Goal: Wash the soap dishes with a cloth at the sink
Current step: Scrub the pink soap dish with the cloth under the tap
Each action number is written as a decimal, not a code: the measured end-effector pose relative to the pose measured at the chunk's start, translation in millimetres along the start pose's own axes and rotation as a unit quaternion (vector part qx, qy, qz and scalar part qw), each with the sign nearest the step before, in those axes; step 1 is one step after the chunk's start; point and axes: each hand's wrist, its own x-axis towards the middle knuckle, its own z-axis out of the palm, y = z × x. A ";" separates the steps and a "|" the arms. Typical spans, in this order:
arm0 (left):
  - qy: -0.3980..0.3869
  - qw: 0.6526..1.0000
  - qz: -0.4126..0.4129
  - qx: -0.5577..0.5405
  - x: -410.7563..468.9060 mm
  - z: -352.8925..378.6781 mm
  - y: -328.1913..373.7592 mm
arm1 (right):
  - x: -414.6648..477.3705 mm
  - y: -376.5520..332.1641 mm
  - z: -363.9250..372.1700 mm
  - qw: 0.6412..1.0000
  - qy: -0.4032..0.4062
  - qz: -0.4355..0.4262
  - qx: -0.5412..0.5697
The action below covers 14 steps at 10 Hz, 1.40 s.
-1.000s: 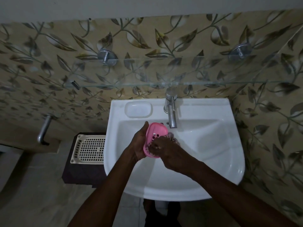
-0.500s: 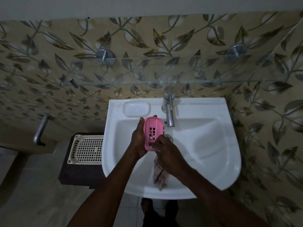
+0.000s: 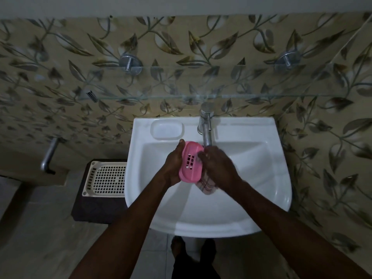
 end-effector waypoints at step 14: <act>-0.182 0.978 -0.050 -0.087 -26.4 -39.0 6.8 | -34.5 2.7 -27.8 0.826 0.123 0.282 0.473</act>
